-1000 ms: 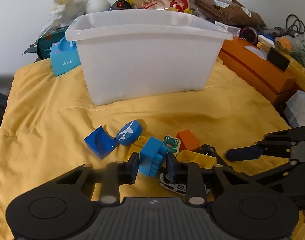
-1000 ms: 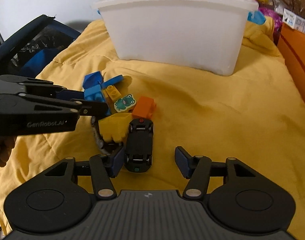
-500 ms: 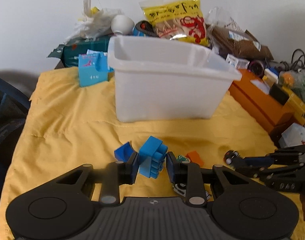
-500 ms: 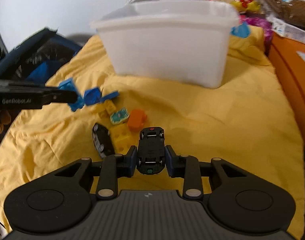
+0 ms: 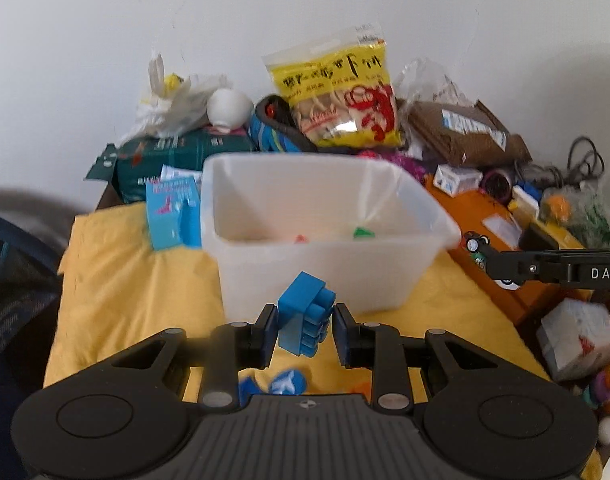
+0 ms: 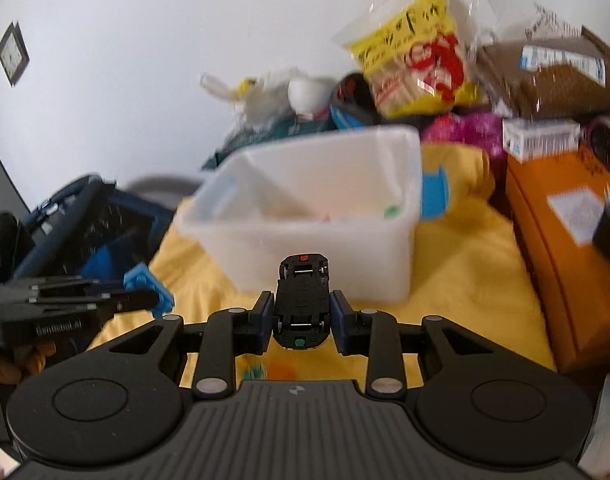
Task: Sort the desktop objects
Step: 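Carry the blue stack and black car over the white bin and open both tools, then grasp the white-green toy car with the left tool while the right grasps the yellow duplo brick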
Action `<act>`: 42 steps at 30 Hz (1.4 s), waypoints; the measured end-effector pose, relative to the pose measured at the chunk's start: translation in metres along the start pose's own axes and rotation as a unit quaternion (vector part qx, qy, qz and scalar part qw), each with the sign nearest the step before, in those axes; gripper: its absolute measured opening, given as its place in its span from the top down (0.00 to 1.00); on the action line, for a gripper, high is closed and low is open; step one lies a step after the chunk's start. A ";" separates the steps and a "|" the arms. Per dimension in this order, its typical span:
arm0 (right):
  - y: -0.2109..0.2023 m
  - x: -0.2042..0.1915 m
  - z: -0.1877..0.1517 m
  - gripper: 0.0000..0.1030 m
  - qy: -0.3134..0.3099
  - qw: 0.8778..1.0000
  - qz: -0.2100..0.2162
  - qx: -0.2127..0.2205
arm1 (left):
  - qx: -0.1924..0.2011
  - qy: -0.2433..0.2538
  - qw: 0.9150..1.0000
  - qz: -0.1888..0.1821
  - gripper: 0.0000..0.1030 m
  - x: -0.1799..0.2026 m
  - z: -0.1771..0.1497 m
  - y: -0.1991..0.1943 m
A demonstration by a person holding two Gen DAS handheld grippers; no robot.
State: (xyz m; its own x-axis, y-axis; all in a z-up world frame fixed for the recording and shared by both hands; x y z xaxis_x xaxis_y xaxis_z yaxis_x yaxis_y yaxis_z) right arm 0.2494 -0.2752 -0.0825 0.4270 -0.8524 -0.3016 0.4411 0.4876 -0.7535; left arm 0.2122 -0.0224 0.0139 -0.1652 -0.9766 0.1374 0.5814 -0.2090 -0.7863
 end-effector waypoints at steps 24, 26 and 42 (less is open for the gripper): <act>0.020 0.024 0.123 0.68 0.000 0.999 -0.032 -0.020 | -0.041 -0.016 0.999 0.008 0.68 -0.014 0.128 0.029; 0.028 0.025 0.125 0.68 0.001 0.999 -0.035 -0.030 | -0.046 -0.018 0.999 0.009 0.68 -0.015 0.132 0.034; 0.057 0.025 0.125 0.45 -0.042 0.995 -0.079 -0.051 | -0.058 -0.009 0.998 0.036 0.52 -0.021 0.114 0.049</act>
State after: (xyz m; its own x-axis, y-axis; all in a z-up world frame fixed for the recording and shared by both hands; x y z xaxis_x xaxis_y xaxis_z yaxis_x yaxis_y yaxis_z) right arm 0.3839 -0.2448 -0.0600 0.4257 -0.8958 -0.1275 0.4280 0.3235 -0.8439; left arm 0.3347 -0.0179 0.0407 -0.1119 -0.9898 0.0879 0.4944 -0.1322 -0.8591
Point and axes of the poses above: each gripper's, at about its wrist camera, not at the fingertips, and y roughly the way its jaws point, x to its right, z to its top, the point moved 8 cm from there along y, roughly the way its jaws point, and after that the axes turned 14 degrees about -x, right-handed, at the moved point
